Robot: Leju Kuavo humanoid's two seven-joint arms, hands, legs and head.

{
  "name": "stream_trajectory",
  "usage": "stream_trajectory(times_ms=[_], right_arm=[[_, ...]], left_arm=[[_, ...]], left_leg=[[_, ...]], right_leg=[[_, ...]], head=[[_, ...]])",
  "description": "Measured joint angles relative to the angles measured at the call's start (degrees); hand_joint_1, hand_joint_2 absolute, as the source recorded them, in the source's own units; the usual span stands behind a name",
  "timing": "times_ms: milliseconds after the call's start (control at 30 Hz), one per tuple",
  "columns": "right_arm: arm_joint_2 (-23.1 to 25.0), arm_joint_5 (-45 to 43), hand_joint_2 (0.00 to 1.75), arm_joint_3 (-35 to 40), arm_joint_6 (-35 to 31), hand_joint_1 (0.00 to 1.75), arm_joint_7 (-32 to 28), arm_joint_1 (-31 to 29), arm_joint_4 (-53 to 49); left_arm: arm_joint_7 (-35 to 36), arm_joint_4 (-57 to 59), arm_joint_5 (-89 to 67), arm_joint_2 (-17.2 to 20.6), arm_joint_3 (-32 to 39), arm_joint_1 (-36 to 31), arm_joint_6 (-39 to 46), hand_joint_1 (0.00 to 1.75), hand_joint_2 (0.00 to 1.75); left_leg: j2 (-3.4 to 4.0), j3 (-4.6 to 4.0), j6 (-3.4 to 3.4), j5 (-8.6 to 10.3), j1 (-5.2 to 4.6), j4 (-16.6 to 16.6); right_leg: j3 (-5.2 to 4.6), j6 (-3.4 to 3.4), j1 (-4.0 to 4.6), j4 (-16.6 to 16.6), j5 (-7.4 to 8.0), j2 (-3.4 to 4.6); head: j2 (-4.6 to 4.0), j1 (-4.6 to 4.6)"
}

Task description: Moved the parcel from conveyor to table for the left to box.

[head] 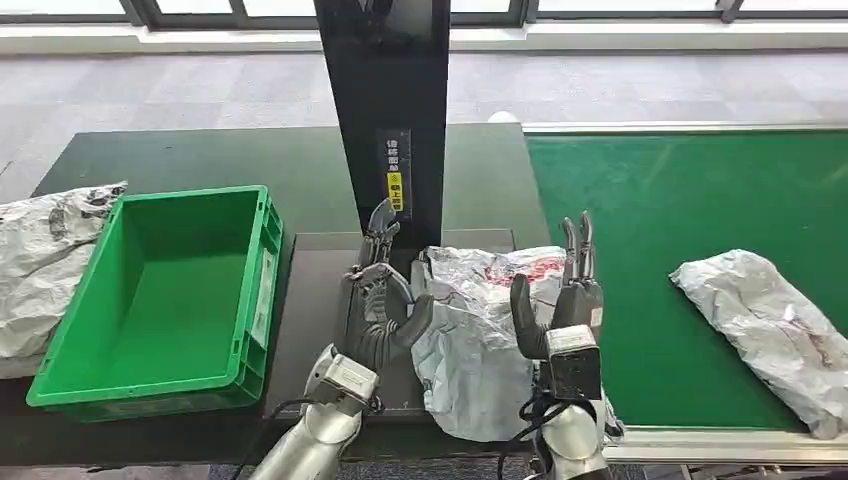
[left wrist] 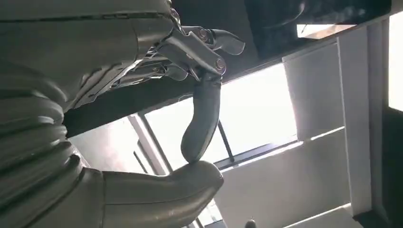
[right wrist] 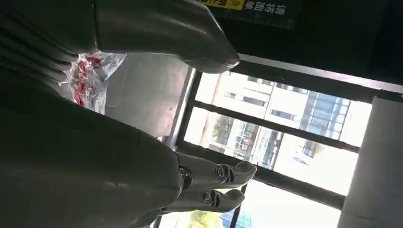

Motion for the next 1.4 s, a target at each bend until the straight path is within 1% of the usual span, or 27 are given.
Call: stream_trajectory(times_ms=[33,67,167,233,267,300,367,433,533,600,700,733,800,933,1000,1100,1133,1167,1400], right_arm=[[0.0,0.4,1.75,0.2,-1.5,0.00,0.0,0.3,-1.2],[0.0,1.2,0.00,0.3,-3.3,0.00,0.0,0.6,-2.1],[-0.3,4.3,0.00,0.6,-7.5,0.00,0.0,2.0,-4.5],[-0.4,6.2,0.00,0.6,-10.4,0.00,0.0,3.0,-6.4],[-0.5,6.8,0.00,0.6,-11.8,0.00,0.0,3.3,-7.3],[-0.7,7.4,0.00,0.6,-12.7,0.00,0.0,3.8,-8.6],[-0.8,8.0,0.00,0.6,-13.3,0.00,0.0,4.1,-11.0],[-0.9,8.0,0.00,0.6,-13.4,0.00,0.0,4.4,-12.4],[-1.1,8.1,0.00,0.6,-13.5,0.00,0.0,4.8,-13.7],[-1.1,8.7,0.00,0.5,-13.5,0.00,0.0,5.0,-14.6],[-1.1,9.0,0.00,0.4,-13.5,0.00,0.0,5.8,-16.4],[-1.1,9.3,1.75,0.4,-13.5,0.00,0.0,6.0,-17.0],[-1.1,9.6,1.75,0.4,-13.5,0.00,0.0,6.5,-18.2],[-1.1,10.1,1.75,0.4,-13.5,0.00,0.0,6.9,-20.0],[-1.1,10.2,1.75,0.4,-13.5,0.00,0.0,7.1,-20.6],[-1.1,10.1,1.75,0.4,-13.5,0.00,0.0,7.4,-21.2],[-1.1,10.1,1.75,0.4,-13.5,0.00,0.0,7.5,-21.4],[-1.1,10.1,1.75,0.4,-13.5,0.00,0.0,7.6,-21.5],[-0.9,10.8,1.75,0.4,-13.5,0.00,0.0,8.0,-22.5]], left_arm=[[0.0,0.0,0.0,0.0,0.0,0.0,0.0,0.00,1.75],[0.0,0.0,-0.1,0.0,0.0,0.0,-0.1,0.00,1.75],[0.0,0.1,-2.6,-0.1,0.0,-0.1,-0.4,0.00,1.75],[0.6,2.0,-9.4,-0.5,0.0,-1.0,-0.4,0.00,1.75],[2.3,3.9,-13.3,-0.8,0.0,-2.1,-0.7,0.00,1.75],[5.4,6.8,-17.2,-1.3,-0.4,-4.1,-1.4,0.00,1.75],[11.6,13.0,-22.0,-2.6,-2.5,-8.4,-1.9,0.00,1.75],[12.4,17.0,-22.3,-3.7,-4.4,-10.9,-1.5,0.00,1.75],[12.9,21.7,-21.7,-4.6,-6.6,-13.3,-0.8,0.00,1.75],[15.9,24.4,-22.4,-5.1,-8.0,-14.7,-0.5,0.00,1.75],[20.6,28.9,-20.6,-5.2,-12.0,-16.9,-0.6,0.00,1.75],[22.5,30.4,-19.7,-5.3,-13.8,-17.5,-0.6,0.00,1.75],[26.6,33.5,-19.1,-5.3,-18.2,-19.0,-1.4,0.00,1.75],[33.5,38.5,-21.0,-5.3,-27.4,-20.7,-6.2,0.00,1.75],[34.8,40.2,-21.6,-5.3,-30.8,-21.0,-7.0,0.00,1.75],[36.5,41.9,-22.6,-5.3,-33.9,-21.7,-8.3,0.00,1.75],[37.4,42.4,-22.9,-5.3,-35.0,-21.9,-9.2,0.31,1.75],[38.3,42.9,-23.3,-5.3,-35.9,-22.0,-10.1,1.75,1.75],[44.6,43.9,-27.6,-5.3,-42.0,-23.1,-14.1,1.75,1.75]], left_leg=[[0.01,0.01,0.00,0.00,0.00,0.0],[0.02,0.01,0.00,0.00,0.00,0.0],[0.03,0.01,0.00,-0.01,0.00,0.0],[0.00,0.00,0.00,0.00,0.00,0.0],[-0.06,-0.01,0.01,0.00,0.00,0.0],[-0.07,-0.02,0.02,0.01,0.00,0.0],[0.01,-0.02,0.06,0.04,0.00,0.0],[0.13,0.01,0.06,0.04,-0.02,0.0],[0.16,0.02,0.06,0.05,-0.09,0.0],[0.14,0.02,0.06,0.06,-0.09,0.0],[0.14,0.02,0.06,0.06,-0.09,0.0],[0.15,0.02,0.05,0.06,-0.09,0.0],[0.15,0.01,0.06,0.06,-0.09,0.0],[0.15,0.00,0.06,0.06,-0.09,0.0],[0.15,-0.01,0.06,0.06,-0.09,0.0],[0.14,-0.01,0.06,0.06,-0.09,0.0],[0.14,-0.01,0.06,0.06,-0.09,0.0],[0.15,-0.01,0.06,0.06,-0.09,0.0],[0.10,0.10,0.07,0.06,-0.08,0.0]], right_leg=[[0.00,0.00,0.00,0.0,0.00,0.02],[0.00,0.00,0.00,0.0,0.00,0.03],[-0.03,0.00,0.00,0.0,0.00,0.03],[-0.06,0.00,0.00,0.0,-0.01,0.02],[-0.06,0.01,0.00,0.0,-0.01,0.00],[-0.03,0.01,-0.01,0.0,0.00,-0.02],[-0.01,0.05,-0.06,0.0,0.07,0.00],[-0.03,0.06,-0.10,0.0,0.14,0.21],[-0.06,0.13,-0.11,0.0,0.19,0.23],[-0.06,0.13,-0.10,0.0,0.18,0.18],[-0.07,0.12,-0.10,0.0,0.18,0.19],[-0.08,0.12,-0.10,0.0,0.18,0.21],[-0.06,0.12,-0.10,0.0,0.17,0.19],[-0.07,0.12,-0.12,0.0,0.17,0.21],[-0.07,0.12,-0.13,0.0,0.17,0.20],[-0.06,0.12,-0.12,0.0,0.17,0.18],[-0.05,0.12,-0.12,0.0,0.17,0.18],[-0.06,0.12,-0.12,0.0,0.17,0.18],[0.11,0.12,-0.09,0.0,0.16,0.11]], head=[[0.00,0.02],[0.00,0.00],[0.00,0.02],[0.00,0.02],[0.00,0.02],[0.00,0.00],[0.00,0.00],[0.00,0.02],[0.00,0.00],[0.00,0.00],[0.00,0.00],[0.00,0.00],[0.00,0.00],[0.00,0.00],[0.00,0.00],[0.00,0.00],[0.00,0.00],[0.00,0.00],[0.00,0.00]])
